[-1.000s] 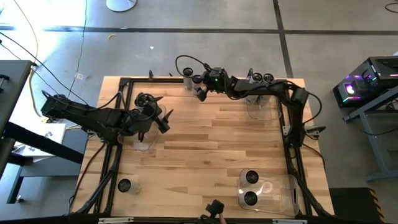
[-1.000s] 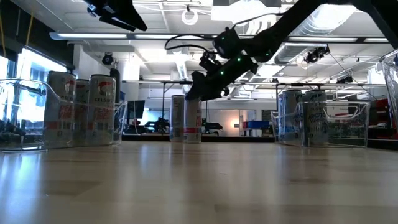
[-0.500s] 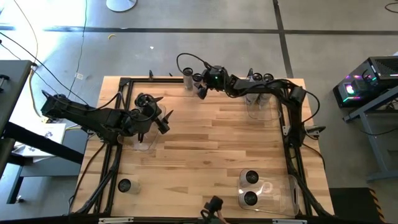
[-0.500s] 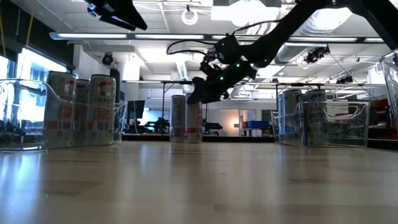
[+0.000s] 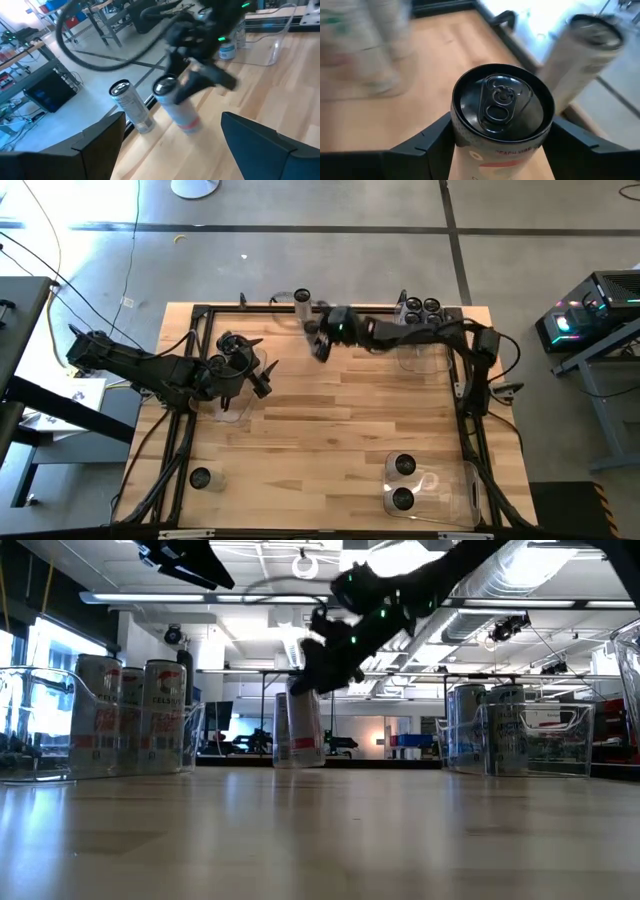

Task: Sort soda cans
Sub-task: Put the white-pink soda can into the middle transparent bin

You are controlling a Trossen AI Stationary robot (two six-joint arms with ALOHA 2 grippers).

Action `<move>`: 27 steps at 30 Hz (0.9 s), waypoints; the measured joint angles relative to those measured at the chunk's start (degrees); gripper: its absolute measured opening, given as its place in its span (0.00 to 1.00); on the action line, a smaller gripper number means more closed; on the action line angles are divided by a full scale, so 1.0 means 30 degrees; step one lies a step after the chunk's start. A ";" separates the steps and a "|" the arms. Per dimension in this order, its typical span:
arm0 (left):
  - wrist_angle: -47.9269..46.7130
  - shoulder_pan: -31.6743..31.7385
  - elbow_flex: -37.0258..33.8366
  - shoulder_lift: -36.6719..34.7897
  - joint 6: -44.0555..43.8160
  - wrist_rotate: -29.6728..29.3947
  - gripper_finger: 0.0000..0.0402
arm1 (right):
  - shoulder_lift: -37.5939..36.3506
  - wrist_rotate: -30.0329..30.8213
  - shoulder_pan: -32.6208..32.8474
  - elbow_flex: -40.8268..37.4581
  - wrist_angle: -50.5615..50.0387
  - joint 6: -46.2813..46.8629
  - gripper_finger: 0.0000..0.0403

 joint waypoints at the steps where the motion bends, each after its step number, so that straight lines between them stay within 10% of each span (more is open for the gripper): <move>1: -0.0075 -0.0147 0.0000 0.0000 -0.0143 -0.0001 0.81 | -0.0250 0.0554 0.0647 0.0007 -0.0715 0.0456 0.59; 15: 0.0350 -0.3655 -0.1458 0.0138 -0.3952 -0.0007 0.81 | -0.0636 0.7536 1.0086 -0.0003 -0.3264 0.3123 0.59; 27: 0.2127 -0.5142 -0.2506 0.0189 -0.4392 -0.0364 0.81 | -0.0551 0.7607 1.0587 -0.4700 0.8932 0.3382 0.59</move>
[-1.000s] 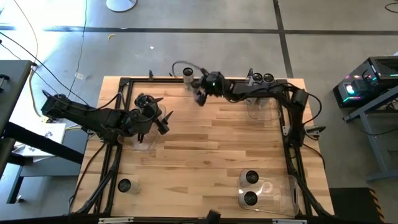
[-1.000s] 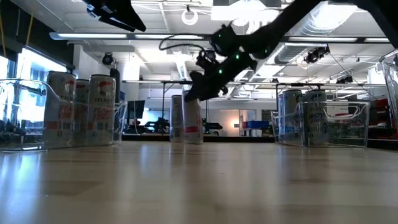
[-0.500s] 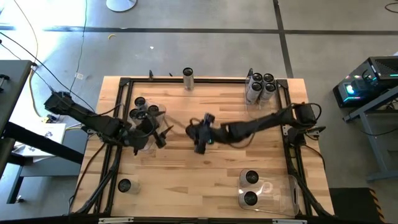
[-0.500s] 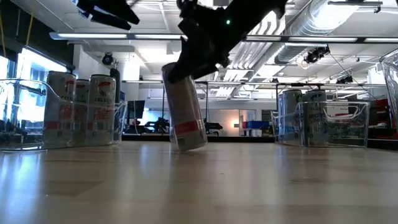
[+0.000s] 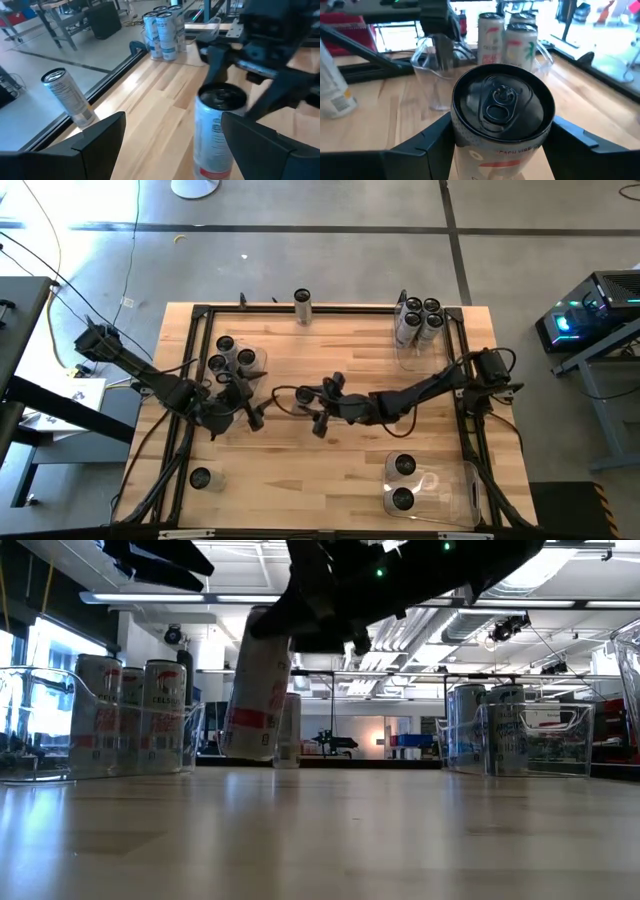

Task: Sort soda cans
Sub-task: Put the white-pink soda can into the middle transparent bin

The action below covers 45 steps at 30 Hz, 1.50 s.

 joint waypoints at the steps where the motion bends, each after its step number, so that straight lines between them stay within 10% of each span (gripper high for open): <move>1: 0.0055 -0.0033 0.0000 0.0000 -0.0003 0.0000 0.81 | 0.0000 0.0006 -0.0044 -0.0086 -0.0079 0.0376 0.59; 15: 0.0048 -0.0137 -0.0022 0.0015 0.0051 0.0002 0.81 | 0.0561 -0.0820 -0.0103 -0.0175 -0.0454 0.1285 0.64; 29: 0.0086 -0.0370 -0.0029 0.0198 0.0157 0.0029 0.81 | 0.0532 -0.5881 -0.1089 -0.0095 -0.0766 0.2729 0.69; 45: 0.0088 -0.0370 -0.0029 0.0197 0.0175 0.0058 0.81 | -0.0599 -0.4388 -0.1218 -0.0175 -0.2508 0.1425 0.70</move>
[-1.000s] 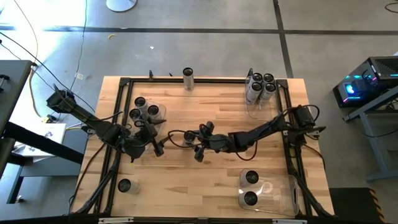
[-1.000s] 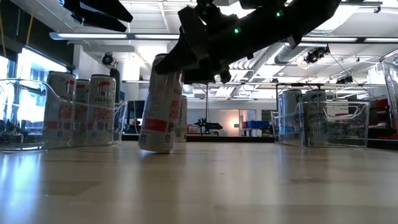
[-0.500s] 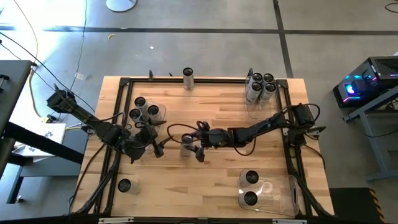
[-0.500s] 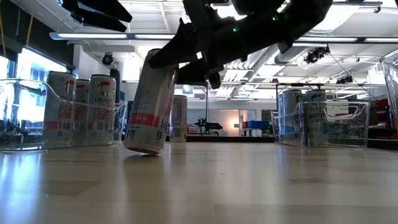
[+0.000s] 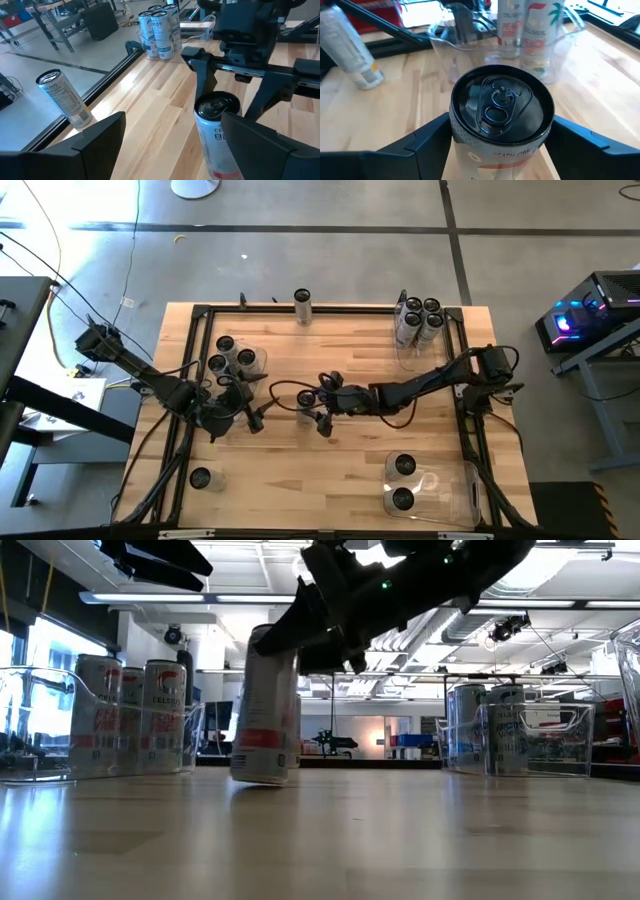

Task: Sort soda cans
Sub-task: Put the white-pink soda can into the middle transparent bin

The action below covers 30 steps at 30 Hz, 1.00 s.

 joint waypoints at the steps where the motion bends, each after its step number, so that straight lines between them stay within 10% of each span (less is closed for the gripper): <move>1: 0.0028 0.0000 0.0000 0.0000 0.0000 0.0000 0.81 | -0.0128 0.0281 0.0029 0.0000 -0.0386 0.0009 0.70; 30: 0.1682 0.0678 0.0000 0.2476 0.1195 0.1613 0.81 | -0.0616 0.2511 0.0526 0.0000 -0.0999 -0.0865 0.71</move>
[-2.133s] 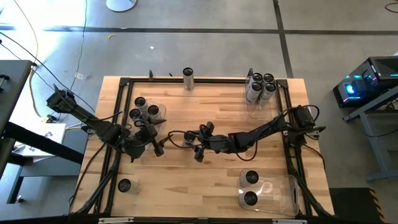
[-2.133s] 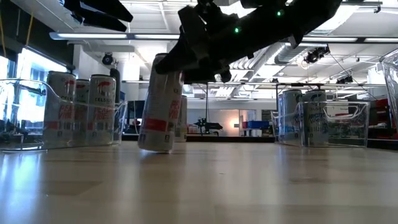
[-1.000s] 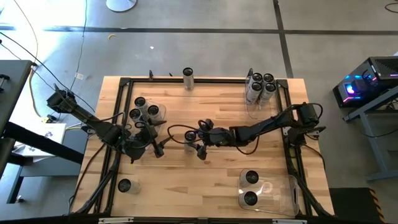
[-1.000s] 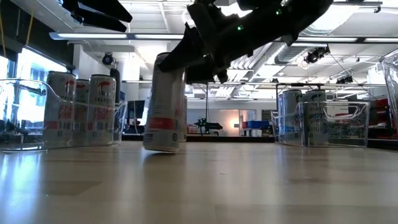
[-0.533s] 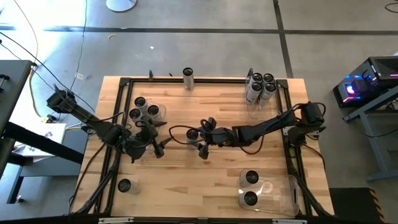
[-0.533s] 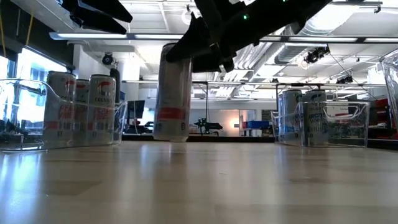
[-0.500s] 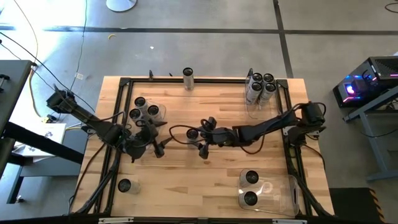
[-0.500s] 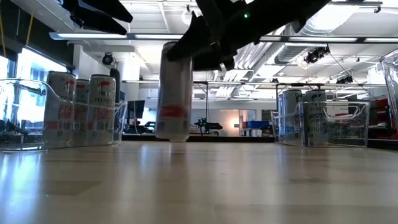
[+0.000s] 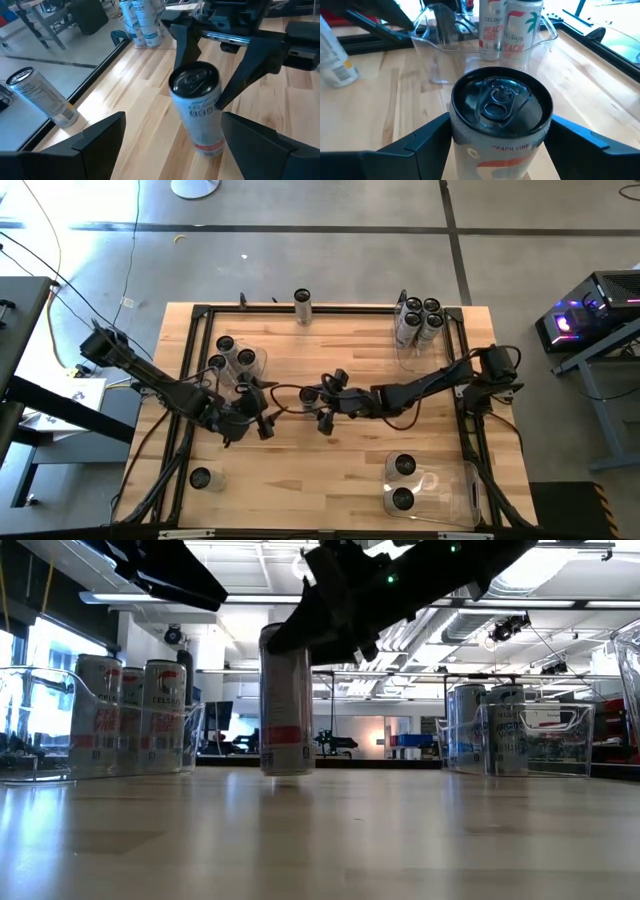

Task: Sort soda cans
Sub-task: Put the white-pink soda can into the middle transparent bin

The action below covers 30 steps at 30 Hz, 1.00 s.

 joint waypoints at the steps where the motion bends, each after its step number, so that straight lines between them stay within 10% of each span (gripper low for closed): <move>1: 0.0162 0.0000 0.0000 0.0168 0.0009 -0.0033 0.81 | 0.0165 0.0032 0.0037 0.0003 0.0295 0.0000 0.71; 30: 0.0655 0.0024 0.0007 0.0351 -0.0683 -0.0619 0.81 | 0.0457 -0.2662 -0.0526 0.0058 0.0296 -0.0346 0.71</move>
